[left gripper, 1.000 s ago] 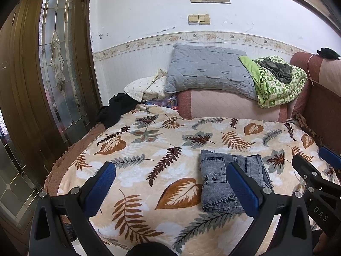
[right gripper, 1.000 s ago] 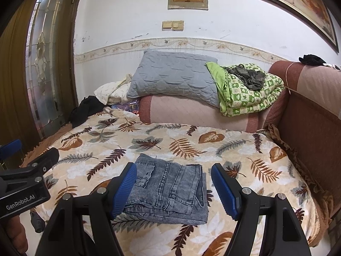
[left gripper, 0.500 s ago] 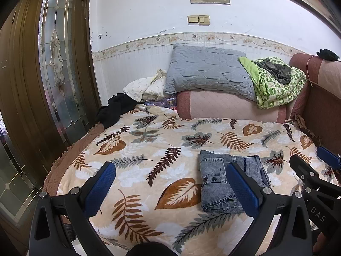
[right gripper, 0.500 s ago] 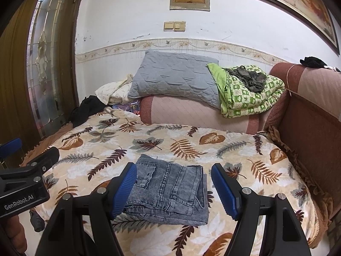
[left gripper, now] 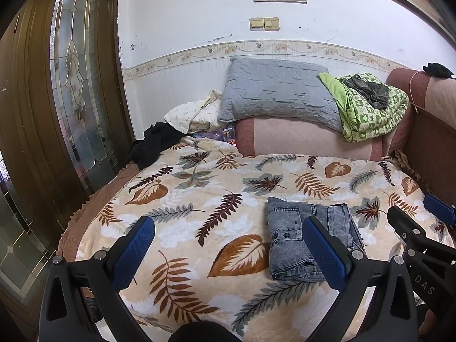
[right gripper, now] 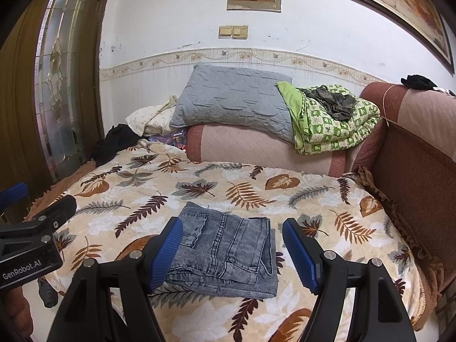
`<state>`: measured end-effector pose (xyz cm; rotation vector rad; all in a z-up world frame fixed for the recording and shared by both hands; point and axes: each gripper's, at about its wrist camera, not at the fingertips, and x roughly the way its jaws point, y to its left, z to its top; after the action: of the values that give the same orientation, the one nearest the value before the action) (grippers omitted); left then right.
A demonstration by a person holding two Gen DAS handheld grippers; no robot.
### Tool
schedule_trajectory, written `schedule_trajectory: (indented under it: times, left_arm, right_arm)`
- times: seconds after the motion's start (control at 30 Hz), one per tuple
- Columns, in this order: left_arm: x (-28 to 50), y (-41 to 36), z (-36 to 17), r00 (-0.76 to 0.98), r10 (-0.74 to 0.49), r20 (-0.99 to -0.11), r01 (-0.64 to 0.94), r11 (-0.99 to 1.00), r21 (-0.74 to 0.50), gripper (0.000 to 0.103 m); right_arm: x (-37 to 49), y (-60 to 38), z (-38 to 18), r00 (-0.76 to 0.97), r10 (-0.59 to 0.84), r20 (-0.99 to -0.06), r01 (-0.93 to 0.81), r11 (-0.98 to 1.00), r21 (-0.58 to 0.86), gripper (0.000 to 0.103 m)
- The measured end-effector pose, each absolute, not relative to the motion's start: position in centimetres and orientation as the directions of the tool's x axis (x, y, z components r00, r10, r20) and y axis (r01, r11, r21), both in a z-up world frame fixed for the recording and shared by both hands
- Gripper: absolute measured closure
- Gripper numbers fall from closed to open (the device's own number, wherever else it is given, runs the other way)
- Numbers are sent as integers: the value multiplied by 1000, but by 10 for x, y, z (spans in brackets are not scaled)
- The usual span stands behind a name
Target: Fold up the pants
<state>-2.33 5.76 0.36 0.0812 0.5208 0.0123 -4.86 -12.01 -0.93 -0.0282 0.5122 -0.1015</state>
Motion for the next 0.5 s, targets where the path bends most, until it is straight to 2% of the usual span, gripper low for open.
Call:
schedule_trajectory:
  times: [0.5]
  left_arm:
    - [-23,61,0,861,24,-507,12,998,69,0]
  right_arm:
    - [-45,-118,-15,860,-103,-500,81,995,-65,27]
